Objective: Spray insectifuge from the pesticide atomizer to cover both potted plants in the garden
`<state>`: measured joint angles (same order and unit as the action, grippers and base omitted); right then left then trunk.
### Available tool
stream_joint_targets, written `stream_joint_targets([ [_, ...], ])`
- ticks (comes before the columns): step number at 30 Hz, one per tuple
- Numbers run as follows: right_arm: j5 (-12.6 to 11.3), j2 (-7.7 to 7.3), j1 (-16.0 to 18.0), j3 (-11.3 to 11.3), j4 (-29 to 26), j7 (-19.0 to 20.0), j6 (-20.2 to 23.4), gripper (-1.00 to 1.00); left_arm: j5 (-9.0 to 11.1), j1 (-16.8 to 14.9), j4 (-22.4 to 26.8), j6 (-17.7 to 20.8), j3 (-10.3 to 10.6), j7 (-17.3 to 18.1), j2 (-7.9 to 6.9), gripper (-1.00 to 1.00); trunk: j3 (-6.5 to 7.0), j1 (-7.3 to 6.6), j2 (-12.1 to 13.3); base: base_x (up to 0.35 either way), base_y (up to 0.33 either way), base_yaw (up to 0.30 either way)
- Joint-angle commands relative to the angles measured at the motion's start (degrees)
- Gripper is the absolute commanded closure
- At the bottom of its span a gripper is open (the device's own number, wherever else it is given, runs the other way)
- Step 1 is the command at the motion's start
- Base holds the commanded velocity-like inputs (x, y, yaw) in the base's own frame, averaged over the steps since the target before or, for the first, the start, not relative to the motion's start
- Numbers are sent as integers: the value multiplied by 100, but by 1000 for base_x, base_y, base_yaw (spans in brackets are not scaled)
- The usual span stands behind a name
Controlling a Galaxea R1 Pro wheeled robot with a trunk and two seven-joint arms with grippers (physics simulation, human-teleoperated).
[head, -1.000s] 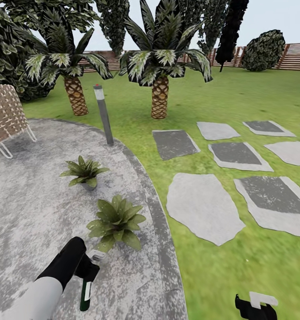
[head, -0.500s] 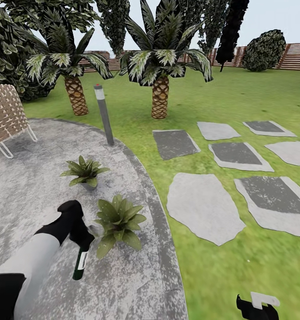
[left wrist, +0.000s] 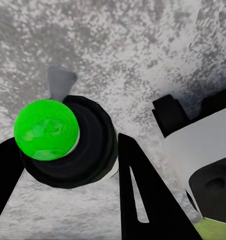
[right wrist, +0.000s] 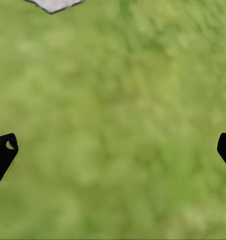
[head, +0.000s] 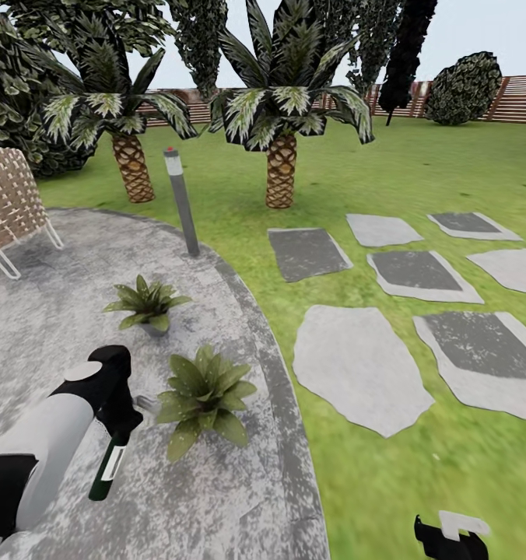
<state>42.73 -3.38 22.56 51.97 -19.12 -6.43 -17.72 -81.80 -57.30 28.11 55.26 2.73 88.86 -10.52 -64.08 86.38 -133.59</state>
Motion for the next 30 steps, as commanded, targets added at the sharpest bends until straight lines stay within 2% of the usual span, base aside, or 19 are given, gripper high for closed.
stream_joint_targets([
  [1, 60, 2, 7, 41, 11, -16, -30, -100, -30, -4, 8, 58, 24, 52, -4, 100, -5, 2, -2, 322, 54, 0],
  [7, 60, 4, 7, 41, 13, -24, -30, -100, -31, -2, 11, 42, 19, 61, -11, 100, -5, 2, -2, 203, 60, 4],
  [12, 60, 4, 8, 41, 13, -25, -30, -100, -32, 68, 4, 37, 36, 48, -8, 100, -5, 2, -2, 11, 3, 219],
  [19, 60, 4, 7, 41, 14, -25, -30, -100, 20, 342, 10, 59, -3, 31, 98, 100, -5, 2, -2, 0, -7, 62],
  [23, 64, 4, 9, 41, 14, -25, -30, -100, 31, 389, 13, 63, -17, 31, 133, 100, -5, 2, -2, 0, -205, 1],
  [28, 64, 4, 7, 41, 14, -25, -30, -100, 26, 405, 13, 64, -29, 19, 80, 100, -5, 2, -2, 0, -64, 0],
  [30, 64, 4, 9, 41, 14, -25, -30, -100, 22, 539, 16, 62, -57, -72, -21, 100, -5, 2, -2, 0, -5, 0],
])
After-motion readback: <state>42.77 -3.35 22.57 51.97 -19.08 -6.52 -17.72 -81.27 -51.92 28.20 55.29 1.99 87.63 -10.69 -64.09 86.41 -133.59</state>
